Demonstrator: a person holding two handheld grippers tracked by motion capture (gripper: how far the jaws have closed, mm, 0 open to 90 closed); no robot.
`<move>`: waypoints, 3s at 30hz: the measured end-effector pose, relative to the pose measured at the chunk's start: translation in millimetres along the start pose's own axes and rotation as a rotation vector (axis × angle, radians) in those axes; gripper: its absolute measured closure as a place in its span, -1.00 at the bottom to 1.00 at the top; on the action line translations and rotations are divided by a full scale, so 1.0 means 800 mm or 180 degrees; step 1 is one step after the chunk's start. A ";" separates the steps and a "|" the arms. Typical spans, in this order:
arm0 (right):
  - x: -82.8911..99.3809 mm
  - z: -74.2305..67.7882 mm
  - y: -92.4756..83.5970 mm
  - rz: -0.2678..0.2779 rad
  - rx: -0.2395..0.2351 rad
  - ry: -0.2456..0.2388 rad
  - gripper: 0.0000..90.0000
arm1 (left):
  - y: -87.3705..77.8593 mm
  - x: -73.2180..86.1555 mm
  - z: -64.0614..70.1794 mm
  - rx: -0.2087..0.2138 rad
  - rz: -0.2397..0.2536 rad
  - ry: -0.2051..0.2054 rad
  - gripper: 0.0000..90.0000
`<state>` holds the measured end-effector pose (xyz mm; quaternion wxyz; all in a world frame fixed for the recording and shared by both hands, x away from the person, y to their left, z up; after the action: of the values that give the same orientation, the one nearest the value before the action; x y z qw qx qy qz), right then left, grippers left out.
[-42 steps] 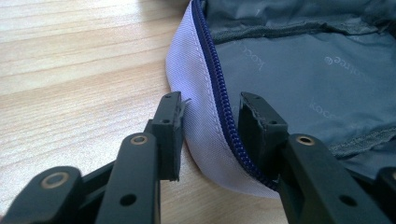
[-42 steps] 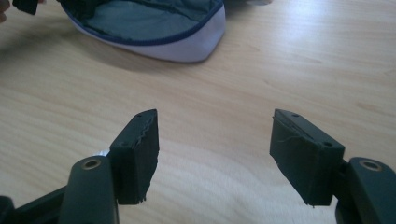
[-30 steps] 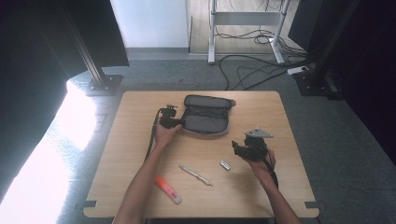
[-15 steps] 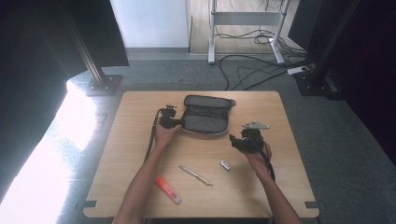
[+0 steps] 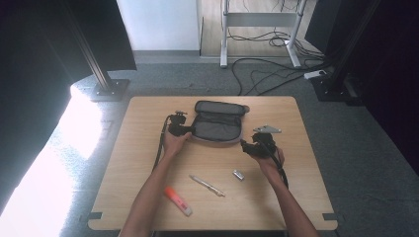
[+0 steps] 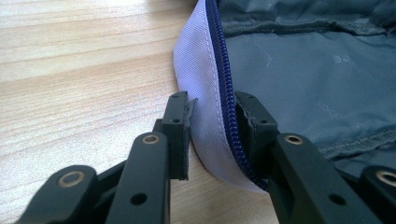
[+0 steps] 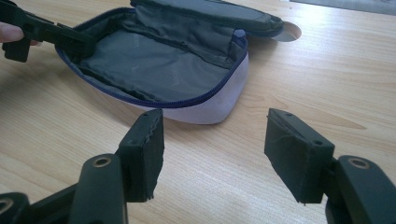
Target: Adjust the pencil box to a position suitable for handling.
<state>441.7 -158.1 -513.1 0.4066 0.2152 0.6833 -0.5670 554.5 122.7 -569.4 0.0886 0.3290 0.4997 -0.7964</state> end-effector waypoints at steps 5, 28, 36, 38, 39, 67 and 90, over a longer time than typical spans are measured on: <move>-0.003 0.001 0.004 -0.0009 -0.0001 0.0006 -0.16 | 0.000 0.000 0.000 -0.0001 0.0000 -0.0012 0.51; -0.024 -0.005 0.042 -0.0073 0.0008 0.0052 -0.09 | -0.004 0.001 -0.008 0.0005 0.0004 -0.0064 0.53; -0.025 -0.009 0.070 -0.0168 0.0026 0.0080 -0.06 | -0.003 0.001 -0.008 0.0011 0.0013 -0.0069 0.53; -0.026 -0.009 0.073 -0.0173 0.0027 0.0089 -0.04 | -0.003 0.002 -0.008 0.0014 0.0014 -0.0073 0.53; -0.027 -0.008 0.074 -0.0158 0.0037 0.0100 -0.02 | -0.003 0.002 -0.008 0.0012 0.0012 -0.0070 0.53; -0.020 0.008 0.119 -0.0405 0.0141 0.0203 0.10 | -0.002 0.002 -0.008 0.0019 0.0021 -0.0086 0.53; -0.010 0.005 0.131 -0.0514 0.0208 0.0234 0.89 | -0.005 -0.001 -0.004 -0.0081 0.0105 0.0042 0.86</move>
<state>526.7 -133.1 -569.4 0.3270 0.1931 0.6940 -0.6116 555.1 127.3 -567.0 0.1026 0.3413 0.5049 -0.7862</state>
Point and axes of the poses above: each handheld gripper's, and its own axes: y roughly forward along the jaws, x roughly out of its underside, z roughly to its right, the point moved 5 cm from there along y, roughly forward along the jaws, and after that the axes turned 4 degrees about x, right-handed, at the moved point
